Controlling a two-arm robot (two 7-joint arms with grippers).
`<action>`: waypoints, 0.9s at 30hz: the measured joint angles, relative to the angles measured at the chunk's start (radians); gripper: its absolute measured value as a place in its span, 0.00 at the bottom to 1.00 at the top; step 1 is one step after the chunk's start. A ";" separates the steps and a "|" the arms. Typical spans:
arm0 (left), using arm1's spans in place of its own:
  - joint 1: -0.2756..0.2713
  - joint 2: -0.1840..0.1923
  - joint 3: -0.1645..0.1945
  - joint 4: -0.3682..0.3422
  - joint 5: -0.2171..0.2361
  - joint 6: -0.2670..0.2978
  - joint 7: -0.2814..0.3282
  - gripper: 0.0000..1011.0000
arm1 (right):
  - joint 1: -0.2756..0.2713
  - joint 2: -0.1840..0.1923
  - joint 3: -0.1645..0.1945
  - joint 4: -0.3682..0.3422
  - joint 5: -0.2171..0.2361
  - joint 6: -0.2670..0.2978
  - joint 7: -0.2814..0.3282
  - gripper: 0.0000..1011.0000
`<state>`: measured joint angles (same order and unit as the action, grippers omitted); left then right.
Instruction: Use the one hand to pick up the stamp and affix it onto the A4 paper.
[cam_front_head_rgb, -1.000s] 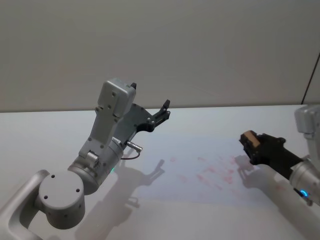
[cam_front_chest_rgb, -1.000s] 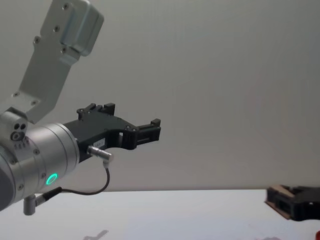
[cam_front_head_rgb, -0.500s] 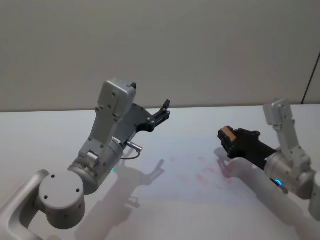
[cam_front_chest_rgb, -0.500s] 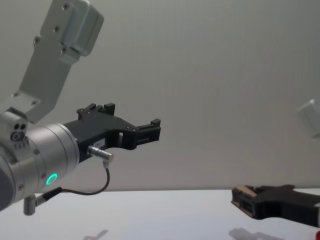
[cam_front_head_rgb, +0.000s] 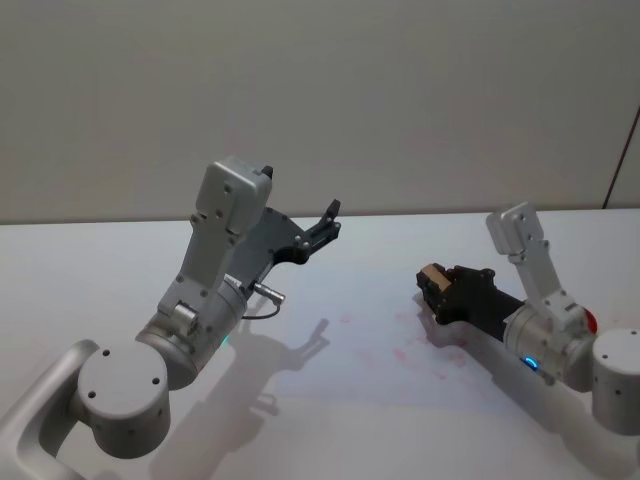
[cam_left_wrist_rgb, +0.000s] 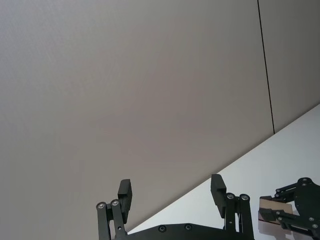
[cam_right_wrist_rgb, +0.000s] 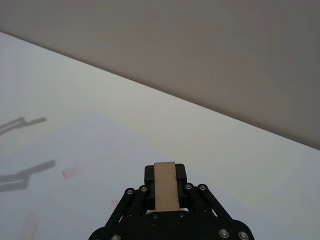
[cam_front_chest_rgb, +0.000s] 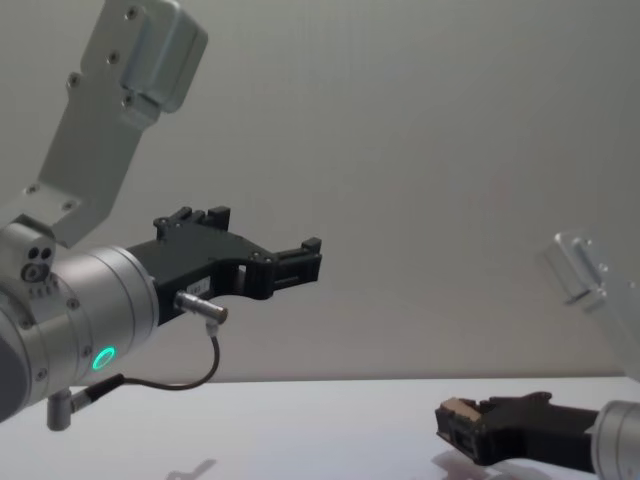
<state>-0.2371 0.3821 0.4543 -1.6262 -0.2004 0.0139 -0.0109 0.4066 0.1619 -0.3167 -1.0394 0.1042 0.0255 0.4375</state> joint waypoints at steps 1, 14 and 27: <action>0.000 0.000 0.000 0.000 0.000 0.000 0.000 0.99 | 0.004 -0.002 -0.002 0.009 -0.006 0.000 0.000 0.22; 0.000 0.000 0.000 0.000 0.000 0.000 0.000 0.99 | 0.021 -0.010 -0.012 0.050 -0.045 0.017 -0.002 0.22; 0.000 0.000 0.000 0.000 0.000 0.000 0.000 0.99 | 0.022 -0.009 -0.016 0.050 -0.062 0.032 -0.007 0.22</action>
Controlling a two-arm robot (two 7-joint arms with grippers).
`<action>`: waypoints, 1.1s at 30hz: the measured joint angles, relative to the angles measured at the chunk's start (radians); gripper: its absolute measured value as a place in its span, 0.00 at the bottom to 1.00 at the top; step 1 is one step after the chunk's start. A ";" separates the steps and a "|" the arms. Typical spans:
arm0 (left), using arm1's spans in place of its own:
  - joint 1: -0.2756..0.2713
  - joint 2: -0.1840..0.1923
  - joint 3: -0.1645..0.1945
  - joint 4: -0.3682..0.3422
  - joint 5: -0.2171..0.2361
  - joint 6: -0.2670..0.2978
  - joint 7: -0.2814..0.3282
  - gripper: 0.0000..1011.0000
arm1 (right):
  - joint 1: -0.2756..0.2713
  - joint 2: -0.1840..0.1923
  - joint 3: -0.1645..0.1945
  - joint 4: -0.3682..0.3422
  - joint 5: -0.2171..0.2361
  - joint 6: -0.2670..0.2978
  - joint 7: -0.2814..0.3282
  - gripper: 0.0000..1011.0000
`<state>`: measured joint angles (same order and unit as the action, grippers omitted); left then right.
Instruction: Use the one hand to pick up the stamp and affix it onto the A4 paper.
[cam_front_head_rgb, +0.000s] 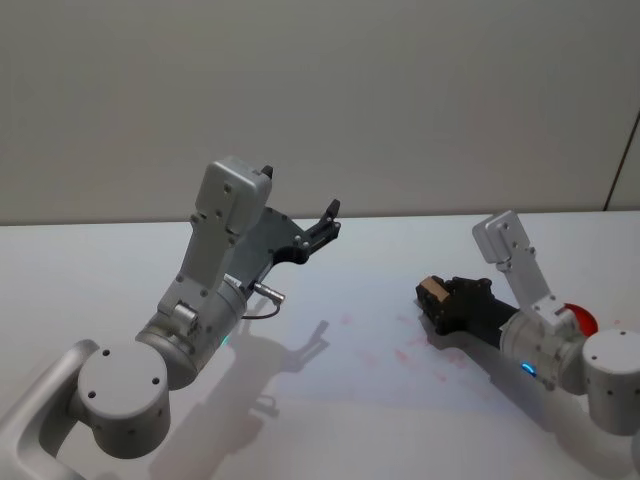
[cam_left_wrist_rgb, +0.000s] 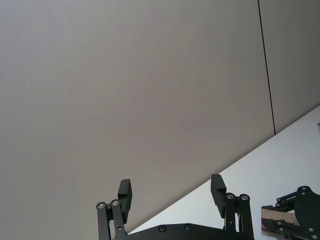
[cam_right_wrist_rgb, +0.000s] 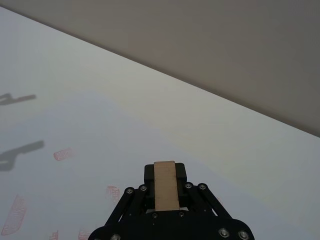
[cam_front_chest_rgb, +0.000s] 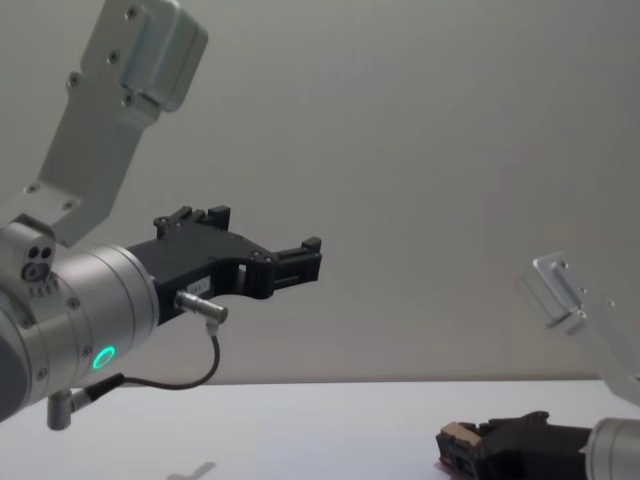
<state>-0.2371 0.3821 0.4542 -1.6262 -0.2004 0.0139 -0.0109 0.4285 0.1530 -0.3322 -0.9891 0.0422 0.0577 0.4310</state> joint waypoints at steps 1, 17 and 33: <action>0.000 0.000 0.000 0.000 0.000 0.000 0.000 0.99 | 0.000 0.000 0.000 0.000 0.000 0.001 -0.001 0.22; 0.000 0.000 0.000 0.000 0.000 0.000 0.000 0.99 | -0.009 0.008 0.016 -0.064 0.064 -0.007 -0.008 0.22; 0.000 0.000 0.000 0.000 0.000 0.000 0.000 0.99 | -0.050 0.050 0.059 -0.209 0.150 -0.025 -0.006 0.22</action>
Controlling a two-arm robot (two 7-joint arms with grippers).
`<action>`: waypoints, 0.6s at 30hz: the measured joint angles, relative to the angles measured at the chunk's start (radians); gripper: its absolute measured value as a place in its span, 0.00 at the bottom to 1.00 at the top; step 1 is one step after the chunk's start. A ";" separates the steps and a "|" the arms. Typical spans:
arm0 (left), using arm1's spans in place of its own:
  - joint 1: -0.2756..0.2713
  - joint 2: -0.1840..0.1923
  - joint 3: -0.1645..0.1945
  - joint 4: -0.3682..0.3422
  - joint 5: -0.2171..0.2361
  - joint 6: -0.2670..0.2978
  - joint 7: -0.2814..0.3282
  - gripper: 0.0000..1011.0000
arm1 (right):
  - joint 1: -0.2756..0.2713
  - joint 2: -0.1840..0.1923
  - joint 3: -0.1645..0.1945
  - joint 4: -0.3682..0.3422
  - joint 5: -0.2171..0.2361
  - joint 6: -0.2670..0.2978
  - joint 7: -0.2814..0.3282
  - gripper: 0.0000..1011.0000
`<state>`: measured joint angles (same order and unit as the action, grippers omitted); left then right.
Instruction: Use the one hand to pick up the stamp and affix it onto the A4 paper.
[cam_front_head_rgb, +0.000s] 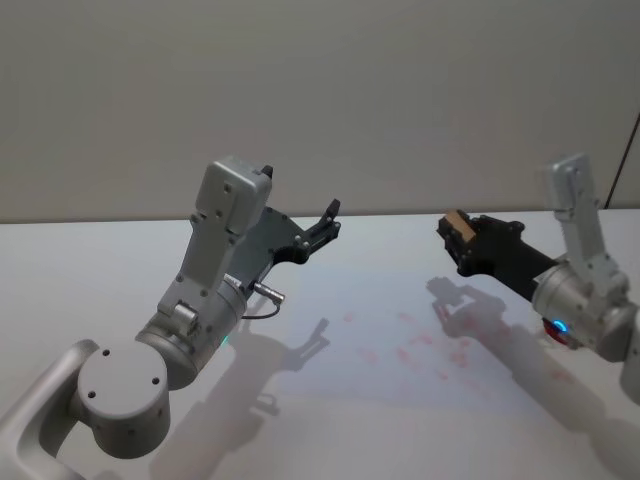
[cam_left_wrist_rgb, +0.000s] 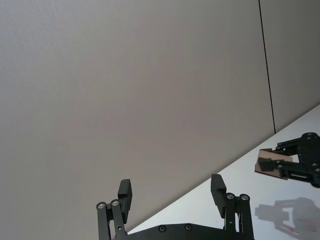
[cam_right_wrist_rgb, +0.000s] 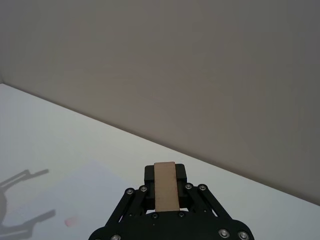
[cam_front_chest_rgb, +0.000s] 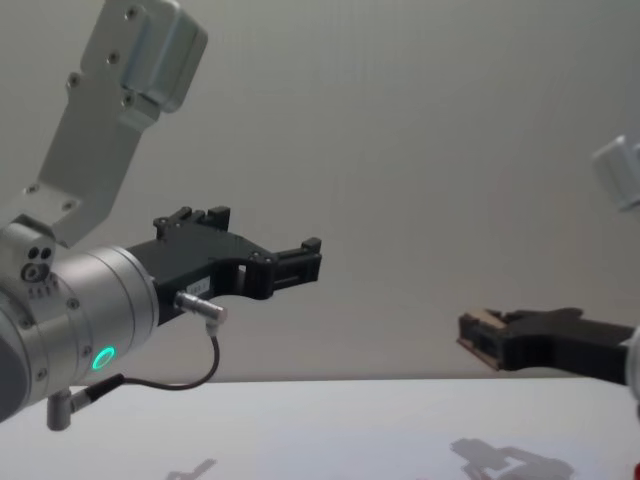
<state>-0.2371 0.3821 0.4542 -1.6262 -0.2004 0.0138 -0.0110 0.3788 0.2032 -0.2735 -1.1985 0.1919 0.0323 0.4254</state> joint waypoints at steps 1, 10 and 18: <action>0.000 0.000 0.000 0.000 0.000 0.000 0.000 0.99 | -0.010 0.010 0.006 -0.014 0.004 0.000 0.003 0.22; 0.000 0.000 0.000 0.000 0.000 0.000 0.000 0.99 | -0.071 0.072 0.049 -0.087 0.023 0.000 0.023 0.22; 0.000 0.000 0.000 0.000 0.000 0.000 0.000 0.99 | -0.138 0.134 0.093 -0.138 0.033 0.002 0.028 0.22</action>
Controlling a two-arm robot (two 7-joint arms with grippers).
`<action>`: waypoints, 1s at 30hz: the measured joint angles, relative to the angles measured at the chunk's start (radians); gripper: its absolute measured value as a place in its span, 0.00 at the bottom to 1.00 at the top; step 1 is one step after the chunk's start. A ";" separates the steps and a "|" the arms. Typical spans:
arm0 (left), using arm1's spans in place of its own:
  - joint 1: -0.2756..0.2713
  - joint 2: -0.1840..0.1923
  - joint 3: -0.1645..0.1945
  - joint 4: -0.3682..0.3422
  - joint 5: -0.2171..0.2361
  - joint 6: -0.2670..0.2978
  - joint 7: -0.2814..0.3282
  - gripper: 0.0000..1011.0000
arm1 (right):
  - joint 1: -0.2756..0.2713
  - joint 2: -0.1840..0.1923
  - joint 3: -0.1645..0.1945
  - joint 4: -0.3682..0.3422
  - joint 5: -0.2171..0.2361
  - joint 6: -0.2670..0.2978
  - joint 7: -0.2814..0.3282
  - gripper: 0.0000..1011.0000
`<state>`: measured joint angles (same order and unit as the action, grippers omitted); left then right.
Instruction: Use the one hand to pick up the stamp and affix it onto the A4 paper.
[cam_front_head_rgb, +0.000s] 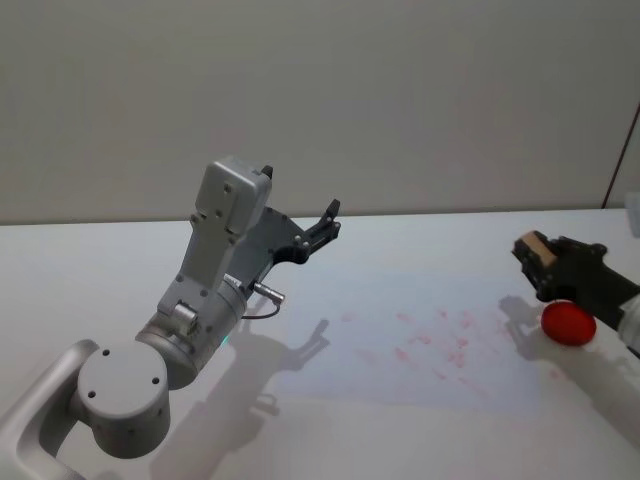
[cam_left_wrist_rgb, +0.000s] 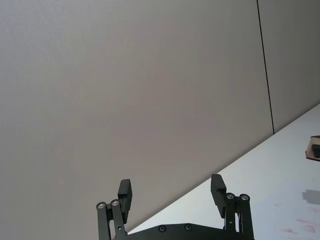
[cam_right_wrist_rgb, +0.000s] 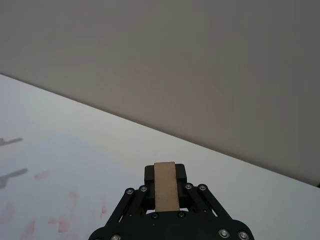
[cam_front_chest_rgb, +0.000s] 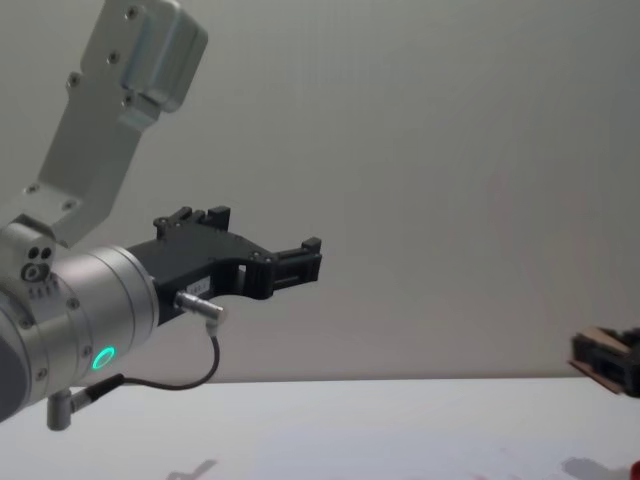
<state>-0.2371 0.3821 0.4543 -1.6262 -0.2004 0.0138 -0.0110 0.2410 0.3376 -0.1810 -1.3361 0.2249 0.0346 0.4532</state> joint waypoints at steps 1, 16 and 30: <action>0.000 0.000 0.000 0.000 0.000 0.000 0.000 0.99 | -0.013 0.011 0.008 -0.008 0.000 0.001 -0.002 0.22; 0.000 0.000 0.000 0.000 0.000 0.000 0.000 0.99 | -0.100 0.074 0.047 -0.035 -0.022 0.001 -0.040 0.22; 0.000 0.000 0.000 0.000 0.000 0.000 0.000 0.99 | -0.133 0.081 0.045 -0.034 -0.039 0.001 -0.070 0.22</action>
<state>-0.2371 0.3821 0.4542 -1.6262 -0.2004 0.0138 -0.0109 0.1078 0.4189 -0.1364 -1.3704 0.1856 0.0354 0.3834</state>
